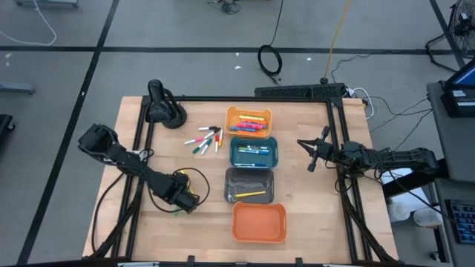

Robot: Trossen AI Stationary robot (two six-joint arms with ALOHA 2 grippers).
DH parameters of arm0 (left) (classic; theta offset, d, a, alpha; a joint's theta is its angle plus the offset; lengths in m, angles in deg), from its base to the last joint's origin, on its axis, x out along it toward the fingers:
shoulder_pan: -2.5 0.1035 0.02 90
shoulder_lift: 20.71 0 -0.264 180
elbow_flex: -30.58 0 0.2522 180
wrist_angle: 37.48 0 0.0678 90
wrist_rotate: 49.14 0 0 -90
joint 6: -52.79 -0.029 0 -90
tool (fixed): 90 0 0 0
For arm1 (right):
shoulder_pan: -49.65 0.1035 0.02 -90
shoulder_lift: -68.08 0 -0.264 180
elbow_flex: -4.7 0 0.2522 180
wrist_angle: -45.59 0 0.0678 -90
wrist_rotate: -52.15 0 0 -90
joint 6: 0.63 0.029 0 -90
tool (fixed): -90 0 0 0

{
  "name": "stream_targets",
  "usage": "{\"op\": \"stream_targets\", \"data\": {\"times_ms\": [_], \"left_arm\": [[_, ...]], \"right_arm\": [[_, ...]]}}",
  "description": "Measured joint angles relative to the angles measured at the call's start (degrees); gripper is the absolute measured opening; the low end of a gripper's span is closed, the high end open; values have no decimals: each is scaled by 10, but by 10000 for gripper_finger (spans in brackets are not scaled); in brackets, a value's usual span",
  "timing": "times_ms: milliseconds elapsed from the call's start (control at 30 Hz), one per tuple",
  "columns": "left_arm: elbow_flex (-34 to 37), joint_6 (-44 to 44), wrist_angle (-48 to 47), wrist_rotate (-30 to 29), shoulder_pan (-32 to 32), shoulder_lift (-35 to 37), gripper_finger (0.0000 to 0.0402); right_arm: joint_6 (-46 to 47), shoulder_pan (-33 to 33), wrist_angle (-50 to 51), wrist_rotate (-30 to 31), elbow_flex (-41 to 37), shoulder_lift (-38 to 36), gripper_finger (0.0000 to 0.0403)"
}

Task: Pick & Place Markers
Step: Put the green pen into the gray bin

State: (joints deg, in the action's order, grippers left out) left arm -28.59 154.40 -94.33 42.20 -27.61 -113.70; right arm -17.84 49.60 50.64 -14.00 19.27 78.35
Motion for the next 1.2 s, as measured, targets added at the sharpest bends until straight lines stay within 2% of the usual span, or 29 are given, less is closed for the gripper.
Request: {"op": "stream_targets", "data": {"times_ms": [100,200,467,567,933,1200], "left_arm": [[0,-16,0,5,0,0,241],[0,-25,0,21,1,-1,212],[2,-20,2,26,0,1,68],[2,-23,1,27,0,1,28],[-2,-58,-4,29,-2,21,26],[-42,-103,-12,-29,-3,91,23]], "right_arm": [[0,0,0,0,0,0,11],[0,0,0,0,0,0,11],[0,0,0,0,0,0,11],[0,0,0,0,0,0,11],[0,0,0,0,0,0,11],[0,0,0,0,0,0,11]]}}
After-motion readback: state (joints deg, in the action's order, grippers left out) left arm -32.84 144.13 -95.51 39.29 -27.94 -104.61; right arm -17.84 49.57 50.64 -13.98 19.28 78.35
